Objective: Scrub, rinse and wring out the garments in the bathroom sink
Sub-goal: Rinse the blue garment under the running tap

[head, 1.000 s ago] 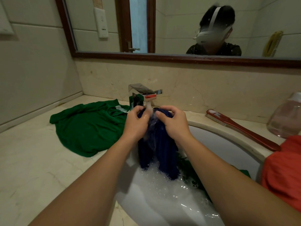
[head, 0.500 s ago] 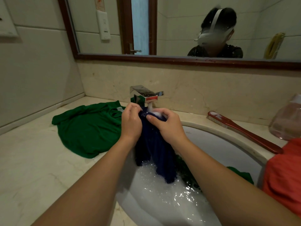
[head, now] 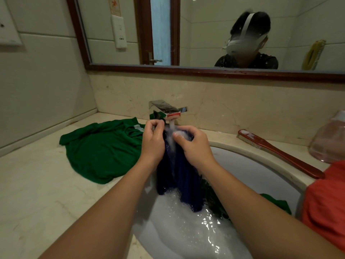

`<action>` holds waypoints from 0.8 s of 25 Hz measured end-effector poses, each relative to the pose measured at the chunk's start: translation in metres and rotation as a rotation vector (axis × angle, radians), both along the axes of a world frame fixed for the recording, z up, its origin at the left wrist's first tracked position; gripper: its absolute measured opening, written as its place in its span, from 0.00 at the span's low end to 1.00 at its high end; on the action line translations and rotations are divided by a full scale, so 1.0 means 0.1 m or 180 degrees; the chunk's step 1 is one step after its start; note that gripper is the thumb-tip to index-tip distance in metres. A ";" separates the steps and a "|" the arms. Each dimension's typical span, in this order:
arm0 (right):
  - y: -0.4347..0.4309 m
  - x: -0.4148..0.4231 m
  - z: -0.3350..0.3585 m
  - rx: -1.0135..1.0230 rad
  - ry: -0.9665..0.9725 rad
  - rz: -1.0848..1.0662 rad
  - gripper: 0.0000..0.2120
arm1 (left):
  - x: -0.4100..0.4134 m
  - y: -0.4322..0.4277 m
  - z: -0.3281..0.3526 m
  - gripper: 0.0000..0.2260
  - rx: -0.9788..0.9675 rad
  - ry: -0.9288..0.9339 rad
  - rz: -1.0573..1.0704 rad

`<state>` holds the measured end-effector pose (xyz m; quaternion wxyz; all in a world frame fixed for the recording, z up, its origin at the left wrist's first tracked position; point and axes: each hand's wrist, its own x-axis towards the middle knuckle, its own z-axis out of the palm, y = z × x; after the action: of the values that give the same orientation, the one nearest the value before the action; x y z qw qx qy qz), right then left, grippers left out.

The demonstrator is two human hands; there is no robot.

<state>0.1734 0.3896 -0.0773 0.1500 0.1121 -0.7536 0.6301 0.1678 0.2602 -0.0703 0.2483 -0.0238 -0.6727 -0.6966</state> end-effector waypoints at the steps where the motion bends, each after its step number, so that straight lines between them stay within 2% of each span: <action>1: 0.01 0.00 0.00 -0.0010 0.0028 -0.0008 0.10 | -0.02 0.00 -0.02 0.04 -0.0020 -0.0087 0.0003; 4: 0.03 0.01 0.00 -0.0051 0.0018 0.0014 0.10 | -0.02 0.00 -0.02 0.09 -0.0110 -0.0385 -0.0059; 8: 0.02 -0.01 0.00 -0.0074 -0.0004 -0.0070 0.10 | 0.03 0.02 0.03 0.16 -0.0164 -0.0418 -0.0144; 15: -0.03 -0.03 -0.01 0.0037 -0.0005 -0.0169 0.10 | 0.07 0.01 0.03 0.19 -0.0103 -0.0350 -0.0313; 17: -0.02 -0.03 0.01 0.0008 -0.0013 -0.0154 0.10 | 0.07 0.01 0.01 0.18 -0.0169 -0.0355 -0.0307; 20: -0.02 -0.02 0.01 -0.0047 0.0008 -0.0121 0.11 | 0.04 0.01 -0.01 0.09 -0.0220 -0.0217 -0.0247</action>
<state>0.1714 0.3871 -0.0758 0.1637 0.0975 -0.7507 0.6326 0.1719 0.2616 -0.0711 0.1970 -0.0347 -0.7030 -0.6824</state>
